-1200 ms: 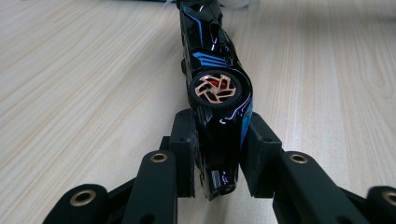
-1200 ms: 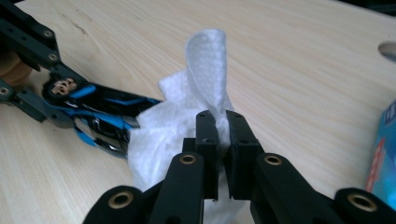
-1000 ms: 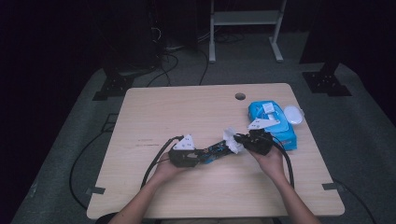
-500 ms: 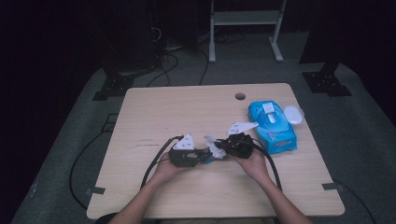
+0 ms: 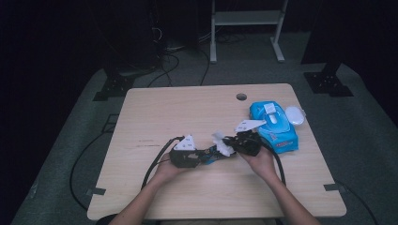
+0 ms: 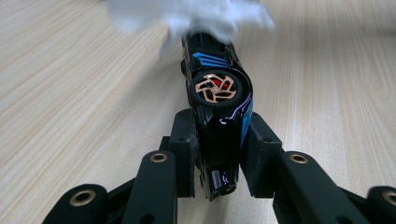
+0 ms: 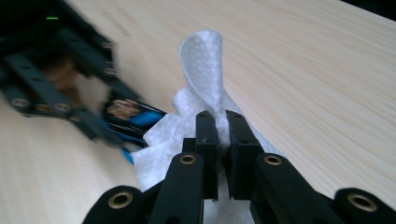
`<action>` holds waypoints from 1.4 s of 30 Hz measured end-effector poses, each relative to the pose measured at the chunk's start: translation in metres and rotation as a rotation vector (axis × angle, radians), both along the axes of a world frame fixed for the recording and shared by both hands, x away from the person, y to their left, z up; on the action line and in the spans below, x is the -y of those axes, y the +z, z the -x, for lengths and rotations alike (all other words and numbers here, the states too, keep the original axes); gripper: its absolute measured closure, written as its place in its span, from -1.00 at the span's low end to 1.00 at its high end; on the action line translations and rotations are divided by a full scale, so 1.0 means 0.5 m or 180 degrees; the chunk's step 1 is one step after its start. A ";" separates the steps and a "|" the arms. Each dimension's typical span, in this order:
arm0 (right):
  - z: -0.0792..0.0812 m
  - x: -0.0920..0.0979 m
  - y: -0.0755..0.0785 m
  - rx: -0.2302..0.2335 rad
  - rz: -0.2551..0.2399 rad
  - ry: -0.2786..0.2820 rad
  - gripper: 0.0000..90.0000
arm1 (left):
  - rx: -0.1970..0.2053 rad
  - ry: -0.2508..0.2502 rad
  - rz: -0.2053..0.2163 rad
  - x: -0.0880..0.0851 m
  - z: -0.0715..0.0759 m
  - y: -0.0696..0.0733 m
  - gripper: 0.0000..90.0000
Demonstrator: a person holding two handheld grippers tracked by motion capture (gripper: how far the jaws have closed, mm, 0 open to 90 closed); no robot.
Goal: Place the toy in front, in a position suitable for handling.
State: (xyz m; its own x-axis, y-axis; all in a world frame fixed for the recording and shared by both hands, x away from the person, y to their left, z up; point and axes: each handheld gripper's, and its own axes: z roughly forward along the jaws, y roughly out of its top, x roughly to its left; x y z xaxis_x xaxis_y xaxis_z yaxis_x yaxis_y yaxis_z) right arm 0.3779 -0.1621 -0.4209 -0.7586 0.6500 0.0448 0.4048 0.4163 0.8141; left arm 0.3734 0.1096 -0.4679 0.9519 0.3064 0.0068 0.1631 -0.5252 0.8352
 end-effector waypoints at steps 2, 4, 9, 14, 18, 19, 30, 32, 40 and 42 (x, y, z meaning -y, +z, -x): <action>-0.004 0.028 -0.002 -0.0038 -0.0084 -0.0099 0.87 | 0.0010 -0.0003 -0.0013 0.000 0.001 0.001 0.52; -0.003 0.049 -0.005 -0.0035 -0.0118 -0.0179 0.87 | 0.0001 -0.0002 -0.0001 0.000 0.000 0.000 0.52; -0.006 0.073 -0.015 -0.0112 -0.0167 -0.0252 0.87 | 0.0014 -0.0006 -0.0016 0.000 0.001 0.001 0.52; -0.005 0.074 -0.013 -0.0085 -0.0160 -0.0250 0.87 | 0.0017 -0.0012 -0.0025 -0.001 0.001 0.001 0.52; -0.004 0.082 -0.009 -0.0075 -0.0168 -0.0291 0.87 | 0.0029 -0.0017 -0.0036 -0.001 0.001 0.002 0.52; -0.003 0.083 -0.008 -0.0065 -0.0158 -0.0291 0.87 | 0.0026 -0.0019 -0.0037 -0.001 0.001 0.002 0.52; 0.002 0.057 -0.008 -0.0064 -0.0159 -0.0178 0.87 | -0.0006 -0.0009 -0.0002 -0.002 -0.001 0.001 0.52; 0.004 0.049 -0.004 -0.0048 -0.0170 -0.0137 0.87 | -0.0008 -0.0010 0.0007 -0.002 -0.002 0.000 0.52; 0.012 -0.036 0.003 -0.0079 -0.0099 0.0212 0.87 | -0.0001 -0.0015 -0.0013 0.000 -0.003 0.001 0.52; 0.015 -0.064 0.003 -0.0094 -0.0094 0.0329 0.87 | -0.0002 -0.0016 -0.0012 0.000 -0.003 0.001 0.52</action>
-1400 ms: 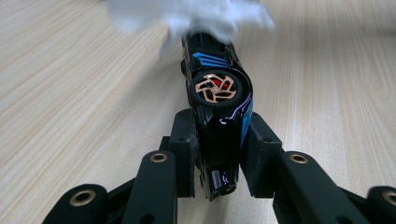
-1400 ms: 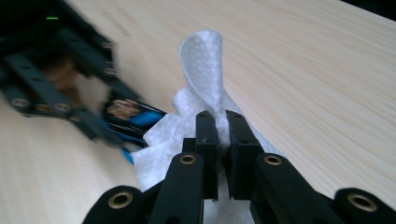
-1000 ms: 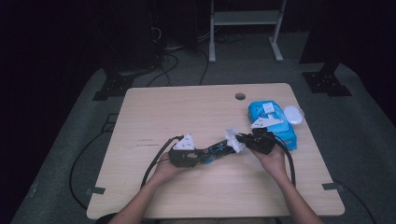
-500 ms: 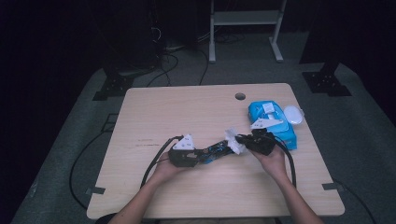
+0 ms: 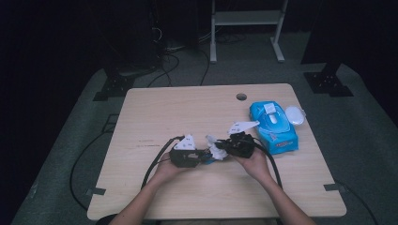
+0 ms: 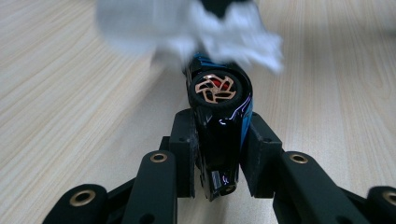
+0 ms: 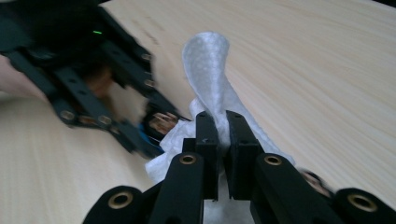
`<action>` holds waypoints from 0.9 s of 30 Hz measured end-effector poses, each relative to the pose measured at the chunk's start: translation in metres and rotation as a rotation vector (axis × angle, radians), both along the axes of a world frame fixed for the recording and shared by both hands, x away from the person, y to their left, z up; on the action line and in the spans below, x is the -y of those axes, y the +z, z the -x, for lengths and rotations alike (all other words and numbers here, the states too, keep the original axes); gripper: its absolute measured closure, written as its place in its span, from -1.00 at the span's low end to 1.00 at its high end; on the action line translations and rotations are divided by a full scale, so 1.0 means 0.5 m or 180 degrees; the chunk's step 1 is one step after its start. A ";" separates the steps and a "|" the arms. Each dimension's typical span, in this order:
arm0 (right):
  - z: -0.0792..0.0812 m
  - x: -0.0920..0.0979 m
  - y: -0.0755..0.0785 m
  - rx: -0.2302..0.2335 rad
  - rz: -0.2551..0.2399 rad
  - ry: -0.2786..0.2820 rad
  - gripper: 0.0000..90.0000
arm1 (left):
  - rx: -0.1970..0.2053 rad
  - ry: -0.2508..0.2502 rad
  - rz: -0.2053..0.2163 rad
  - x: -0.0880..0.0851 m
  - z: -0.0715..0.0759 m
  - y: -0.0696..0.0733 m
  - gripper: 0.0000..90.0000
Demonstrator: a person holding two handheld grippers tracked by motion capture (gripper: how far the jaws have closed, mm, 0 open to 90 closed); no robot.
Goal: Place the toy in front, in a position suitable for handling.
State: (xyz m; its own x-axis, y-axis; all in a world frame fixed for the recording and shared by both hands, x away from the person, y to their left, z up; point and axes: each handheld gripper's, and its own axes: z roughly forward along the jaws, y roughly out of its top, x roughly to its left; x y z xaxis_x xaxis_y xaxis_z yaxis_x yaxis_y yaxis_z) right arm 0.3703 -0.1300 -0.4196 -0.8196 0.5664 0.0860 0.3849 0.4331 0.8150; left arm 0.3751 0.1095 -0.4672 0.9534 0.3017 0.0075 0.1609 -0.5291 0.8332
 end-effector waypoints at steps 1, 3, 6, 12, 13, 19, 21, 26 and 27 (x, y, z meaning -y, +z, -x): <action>0.002 -0.014 -0.001 -0.0007 -0.0007 0.0050 0.87 | -0.0004 0.0000 -0.0002 0.000 0.000 0.000 0.52; 0.004 -0.038 -0.003 -0.0064 -0.0055 0.0143 0.87 | -0.0006 0.0000 -0.0021 0.000 0.000 0.001 0.52; 0.006 -0.067 -0.002 -0.0043 -0.0032 0.0233 0.87 | -0.0009 0.0022 -0.0031 -0.003 -0.004 0.003 0.52; -0.017 -0.054 0.003 -0.0008 0.0065 0.0143 0.87 | 0.0000 0.0067 -0.0046 -0.016 -0.011 0.004 0.52; -0.021 -0.044 0.003 -0.0016 0.0064 0.0087 0.87 | 0.0005 0.0065 -0.0051 -0.017 -0.012 0.005 0.52; -0.047 0.028 0.001 -0.0083 0.0037 -0.0197 0.87 | -0.0001 0.0051 -0.0047 -0.020 -0.016 0.004 0.52; -0.051 0.044 0.001 -0.0099 0.0001 -0.0248 0.87 | 0.0003 0.0056 -0.0043 -0.020 -0.017 0.004 0.52; -0.049 0.055 0.000 -0.0092 0.0000 -0.0296 0.87 | 0.0004 0.0091 -0.0016 -0.022 -0.020 0.003 0.50; -0.048 0.055 0.000 -0.0083 0.0004 -0.0305 0.87 | -0.0014 0.0106 0.0021 -0.024 -0.020 0.004 0.50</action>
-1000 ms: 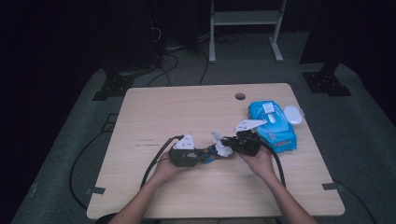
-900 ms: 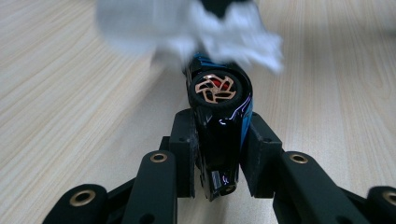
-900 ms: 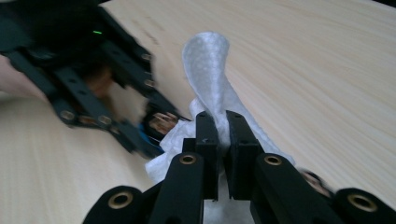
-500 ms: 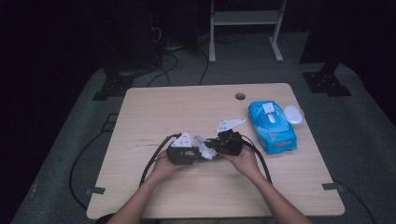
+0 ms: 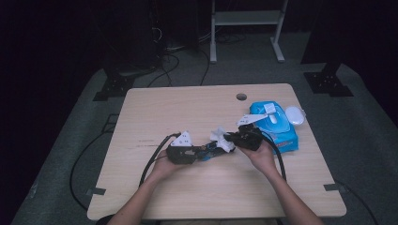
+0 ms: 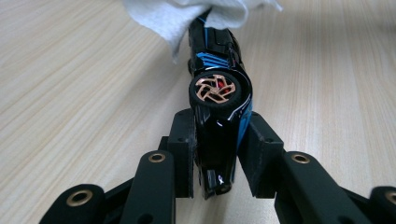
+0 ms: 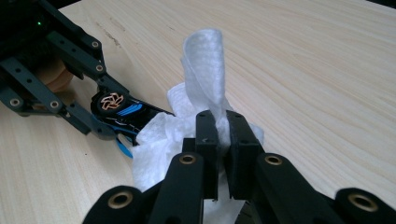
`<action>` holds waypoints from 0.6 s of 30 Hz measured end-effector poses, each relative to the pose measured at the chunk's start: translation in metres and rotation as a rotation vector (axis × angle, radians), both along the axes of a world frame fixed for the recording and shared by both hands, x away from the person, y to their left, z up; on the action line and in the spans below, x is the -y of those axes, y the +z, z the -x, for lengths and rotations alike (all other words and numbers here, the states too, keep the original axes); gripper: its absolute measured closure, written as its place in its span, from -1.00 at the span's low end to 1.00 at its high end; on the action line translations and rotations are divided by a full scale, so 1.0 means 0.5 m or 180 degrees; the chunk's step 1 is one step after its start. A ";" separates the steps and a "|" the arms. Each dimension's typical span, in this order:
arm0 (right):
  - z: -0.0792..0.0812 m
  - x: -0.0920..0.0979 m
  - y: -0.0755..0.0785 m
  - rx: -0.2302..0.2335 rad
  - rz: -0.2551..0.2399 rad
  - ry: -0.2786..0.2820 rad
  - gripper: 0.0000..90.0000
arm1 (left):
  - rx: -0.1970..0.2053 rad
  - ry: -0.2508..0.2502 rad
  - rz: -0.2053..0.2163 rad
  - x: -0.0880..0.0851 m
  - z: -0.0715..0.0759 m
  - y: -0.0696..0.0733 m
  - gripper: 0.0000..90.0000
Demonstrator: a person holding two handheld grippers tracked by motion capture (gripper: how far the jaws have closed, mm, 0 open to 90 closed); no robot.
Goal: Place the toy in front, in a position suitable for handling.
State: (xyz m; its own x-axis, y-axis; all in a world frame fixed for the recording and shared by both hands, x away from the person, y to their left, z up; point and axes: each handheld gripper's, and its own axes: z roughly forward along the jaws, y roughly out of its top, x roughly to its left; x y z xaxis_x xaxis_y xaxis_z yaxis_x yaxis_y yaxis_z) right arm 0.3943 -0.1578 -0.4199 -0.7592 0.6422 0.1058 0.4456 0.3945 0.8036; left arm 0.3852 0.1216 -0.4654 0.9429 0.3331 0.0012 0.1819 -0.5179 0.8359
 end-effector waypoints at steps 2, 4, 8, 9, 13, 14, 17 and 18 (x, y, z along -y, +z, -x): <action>0.002 0.001 -0.003 0.0023 -0.0009 -0.0003 0.87 | -0.0050 0.0021 0.0032 -0.004 -0.002 0.000 0.49; 0.005 0.000 -0.004 0.0032 -0.0024 -0.0011 0.87 | -0.0106 0.0028 0.0079 -0.006 -0.004 0.000 0.44; 0.008 0.002 -0.006 0.0055 -0.0021 0.0004 0.87 | -0.0109 0.0026 0.0101 -0.005 -0.002 0.002 0.40; 0.009 0.002 -0.006 0.0066 -0.0021 0.0010 0.87 | -0.0119 0.0026 0.0114 -0.005 -0.002 0.003 0.40; 0.016 0.002 -0.009 0.0129 -0.0020 0.0014 0.87 | -0.0151 0.0028 0.0132 -0.005 -0.002 0.002 0.38; 0.017 0.002 -0.010 0.0153 -0.0011 0.0021 0.87 | -0.0168 0.0023 0.0128 -0.007 -0.003 0.004 0.36; 0.024 0.000 -0.009 0.0220 0.0058 0.0040 0.87 | -0.0222 0.0036 0.0222 -0.010 -0.004 0.006 0.31; 0.026 0.000 -0.009 0.0243 0.0079 0.0050 0.87 | -0.0248 0.0043 0.0246 -0.011 -0.004 0.007 0.28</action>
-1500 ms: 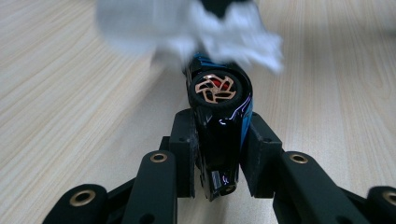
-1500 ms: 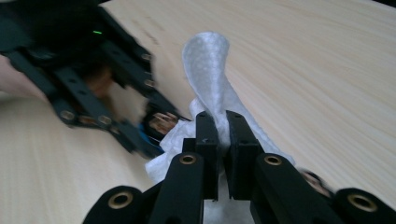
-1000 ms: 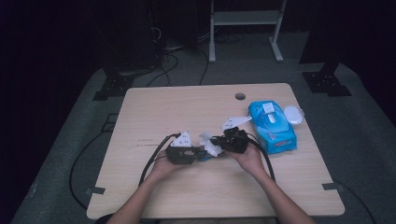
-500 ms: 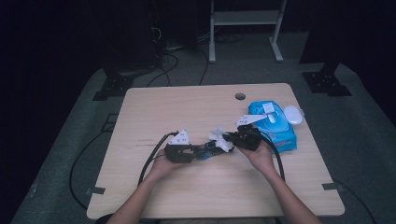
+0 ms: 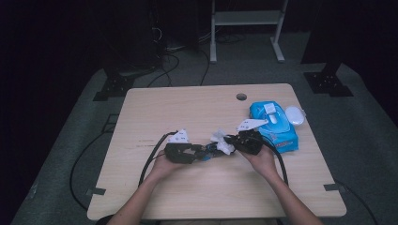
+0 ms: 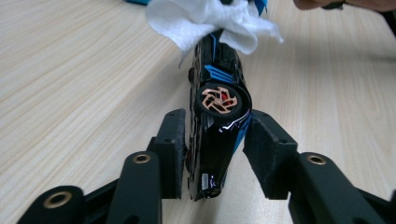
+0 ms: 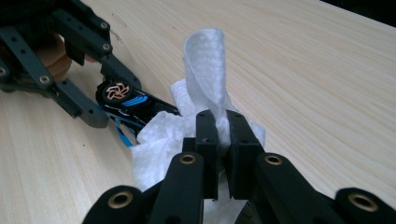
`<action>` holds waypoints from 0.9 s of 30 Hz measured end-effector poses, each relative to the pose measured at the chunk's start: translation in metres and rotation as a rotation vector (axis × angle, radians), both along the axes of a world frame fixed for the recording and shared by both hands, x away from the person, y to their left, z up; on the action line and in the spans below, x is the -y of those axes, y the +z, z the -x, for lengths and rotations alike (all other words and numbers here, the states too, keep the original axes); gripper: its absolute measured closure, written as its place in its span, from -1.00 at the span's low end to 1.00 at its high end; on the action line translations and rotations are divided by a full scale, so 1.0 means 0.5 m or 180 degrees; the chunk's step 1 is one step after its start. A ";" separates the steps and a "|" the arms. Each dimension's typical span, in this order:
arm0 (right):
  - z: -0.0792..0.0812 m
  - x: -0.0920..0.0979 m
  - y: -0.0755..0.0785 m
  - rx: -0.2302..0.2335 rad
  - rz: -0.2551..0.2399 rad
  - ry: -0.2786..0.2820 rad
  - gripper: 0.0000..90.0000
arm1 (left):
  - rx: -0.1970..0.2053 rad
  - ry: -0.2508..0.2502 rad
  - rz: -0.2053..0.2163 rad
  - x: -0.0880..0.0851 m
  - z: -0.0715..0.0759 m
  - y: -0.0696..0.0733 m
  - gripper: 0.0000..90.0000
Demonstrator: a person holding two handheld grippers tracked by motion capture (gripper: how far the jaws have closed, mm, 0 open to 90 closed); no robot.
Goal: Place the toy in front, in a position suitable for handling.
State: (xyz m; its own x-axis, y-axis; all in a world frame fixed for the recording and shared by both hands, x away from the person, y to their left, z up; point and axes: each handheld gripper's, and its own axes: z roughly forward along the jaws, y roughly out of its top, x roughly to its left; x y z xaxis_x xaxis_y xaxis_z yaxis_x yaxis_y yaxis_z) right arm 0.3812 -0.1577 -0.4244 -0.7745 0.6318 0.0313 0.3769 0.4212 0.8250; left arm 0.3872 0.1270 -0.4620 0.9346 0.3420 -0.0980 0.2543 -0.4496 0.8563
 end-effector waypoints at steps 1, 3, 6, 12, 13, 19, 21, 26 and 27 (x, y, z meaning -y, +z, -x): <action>0.003 -0.001 0.000 0.0027 0.0015 0.0001 0.87 | -0.0013 -0.0007 0.0027 -0.002 -0.001 0.001 0.27; 0.009 0.000 -0.003 0.0086 0.0018 0.0013 0.87 | -0.0064 0.0001 0.0113 -0.005 -0.002 0.004 0.23; 0.014 0.003 -0.007 0.0126 -0.0016 0.0018 0.87 | -0.0155 0.0022 0.0277 -0.013 -0.005 0.009 0.21; 0.018 0.003 -0.009 0.0201 0.0016 0.0046 0.87 | -0.0241 0.0096 0.0411 -0.021 -0.010 0.015 0.17; 0.018 0.003 -0.010 0.0203 0.0009 0.0047 0.87 | -0.0268 0.0114 0.0433 -0.022 -0.011 0.015 0.16; 0.020 0.004 -0.012 0.0263 0.0025 0.0075 0.88 | -0.0611 0.0227 0.0576 -0.016 -0.027 0.011 0.11; 0.021 0.004 -0.012 0.0284 0.0031 0.0078 0.88 | -0.0669 0.0248 0.0604 -0.014 -0.029 0.009 0.10; 0.023 0.004 -0.013 0.0330 0.0059 0.0110 0.88 | -0.0737 0.0254 0.0546 -0.011 -0.031 0.006 0.08; 0.024 0.004 -0.013 0.0329 0.0062 0.0113 0.88 | -0.0749 0.0244 0.0478 -0.008 -0.030 0.004 0.07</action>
State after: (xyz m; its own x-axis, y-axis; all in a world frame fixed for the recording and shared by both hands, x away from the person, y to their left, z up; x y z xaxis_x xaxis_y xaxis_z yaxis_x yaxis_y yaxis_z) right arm 0.3692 -0.1598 -0.4307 -0.7949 0.6036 -0.0620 0.2748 0.4492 0.8501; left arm 0.4021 0.1310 -0.4603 0.8521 0.3760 -0.3642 0.4824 -0.2939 0.8252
